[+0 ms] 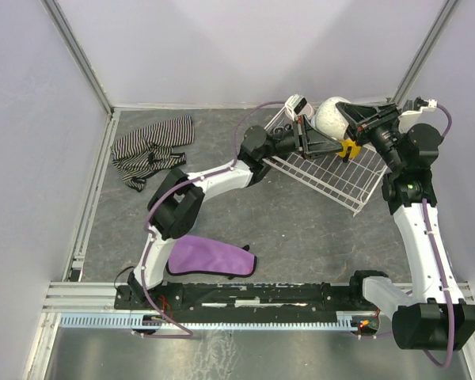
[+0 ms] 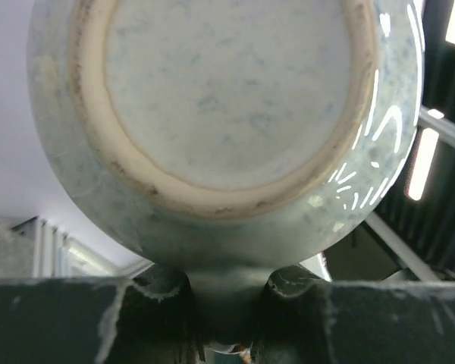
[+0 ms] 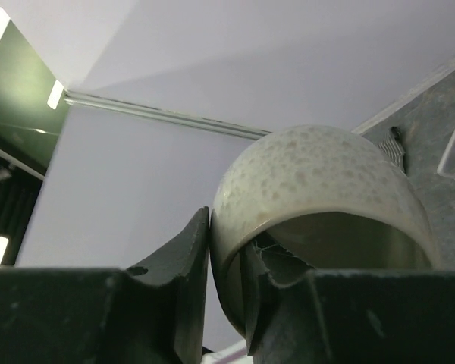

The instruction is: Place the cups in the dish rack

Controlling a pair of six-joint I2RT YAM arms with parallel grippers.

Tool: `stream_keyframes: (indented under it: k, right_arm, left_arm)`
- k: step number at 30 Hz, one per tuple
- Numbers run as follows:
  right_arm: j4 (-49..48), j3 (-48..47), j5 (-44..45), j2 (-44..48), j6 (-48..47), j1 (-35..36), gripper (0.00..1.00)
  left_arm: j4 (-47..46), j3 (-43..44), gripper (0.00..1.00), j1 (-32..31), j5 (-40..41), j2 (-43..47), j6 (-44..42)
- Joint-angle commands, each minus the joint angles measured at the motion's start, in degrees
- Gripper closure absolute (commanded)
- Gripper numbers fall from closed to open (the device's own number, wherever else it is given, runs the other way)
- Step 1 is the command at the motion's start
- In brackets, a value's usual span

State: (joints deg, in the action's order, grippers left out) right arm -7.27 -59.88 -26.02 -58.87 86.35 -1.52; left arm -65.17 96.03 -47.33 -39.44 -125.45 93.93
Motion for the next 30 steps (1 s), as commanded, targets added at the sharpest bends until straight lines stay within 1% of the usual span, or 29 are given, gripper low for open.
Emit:
stream_keyframes:
  k: [1, 4, 8, 9, 11, 12, 13, 14, 15, 17, 23, 26, 30]
  right_arm:
    - [-0.84, -2.86, -3.81, 1.48, -6.05, 1.34, 0.62]
    - [0.47, -2.87, -3.65, 1.62, -7.52, 1.34, 0.48]
    - [5.13, -4.08, -2.48, 2.04, -11.63, 1.43, 0.36]
    - [7.37, -4.81, -2.20, 2.16, -13.25, 1.42, 0.32]
    - [12.28, -6.23, -1.49, 2.46, -16.92, 1.28, 0.20]
    - [15.35, -7.23, -0.82, 2.61, -19.08, 1.26, 0.17]
    - [17.84, -8.20, -0.11, 2.75, -21.51, 1.18, 0.12]
    - [21.03, -9.26, 0.81, 2.86, -23.72, 1.19, 0.06]
    - [24.20, -10.38, 2.03, 2.96, -26.60, 1.09, 0.03]
    - [30.28, -13.06, 4.52, 3.06, -31.69, 1.03, 0.00]
    - [45.17, -20.53, 15.35, 2.67, -43.30, 0.91, 0.00]
    - [49.38, -23.84, 20.50, 2.49, -47.31, 0.92, 0.00]
    - [51.98, -27.21, 24.29, 1.95, -50.41, 0.83, 0.00]
  left_arm:
    - [15.16, -0.48, 0.97, 1.70, -2.86, 4.79, -14.33]
    - [22.22, 0.21, 0.97, 2.35, -3.44, 6.00, -20.37]
    - [33.90, 2.33, 0.97, 2.97, -3.42, 7.26, -29.39]
    - [36.40, 2.85, 0.97, 3.22, -3.39, 7.27, -30.92]
    - [39.84, 4.15, 0.97, 3.80, -3.22, 6.98, -33.33]
    - [42.56, 5.25, 0.97, 3.96, -3.07, 6.77, -35.43]
    - [46.54, 6.72, 0.97, 4.06, -2.84, 6.49, -38.40]
    - [50.93, 8.36, 0.97, 4.09, -2.31, 6.12, -43.50]
    - [55.40, 10.05, 0.97, 4.09, -1.70, 5.67, -46.90]
    - [61.66, 12.55, 0.97, 4.31, -0.53, 4.73, -52.20]
    - [75.59, 18.87, 0.97, 4.62, 7.39, 1.67, -63.64]
    - [82.72, 22.72, 0.97, 4.62, 12.07, -0.70, -69.72]
    - [88.68, 25.40, 0.97, 4.53, 16.99, -3.05, -75.94]
